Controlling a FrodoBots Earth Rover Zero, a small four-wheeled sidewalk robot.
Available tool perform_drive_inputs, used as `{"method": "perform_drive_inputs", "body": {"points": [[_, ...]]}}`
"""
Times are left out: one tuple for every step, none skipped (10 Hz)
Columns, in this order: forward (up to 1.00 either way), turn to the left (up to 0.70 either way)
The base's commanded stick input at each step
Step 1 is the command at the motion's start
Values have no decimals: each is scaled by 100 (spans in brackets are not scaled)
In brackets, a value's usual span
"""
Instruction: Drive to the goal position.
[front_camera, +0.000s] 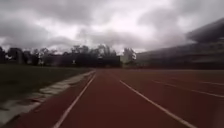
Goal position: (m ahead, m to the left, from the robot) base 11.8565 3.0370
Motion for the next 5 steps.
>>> {"method": "perform_drive_inputs", "body": {"points": [[70, 0], [70, 0], [70, 0], [70, 0], [70, 0]]}}
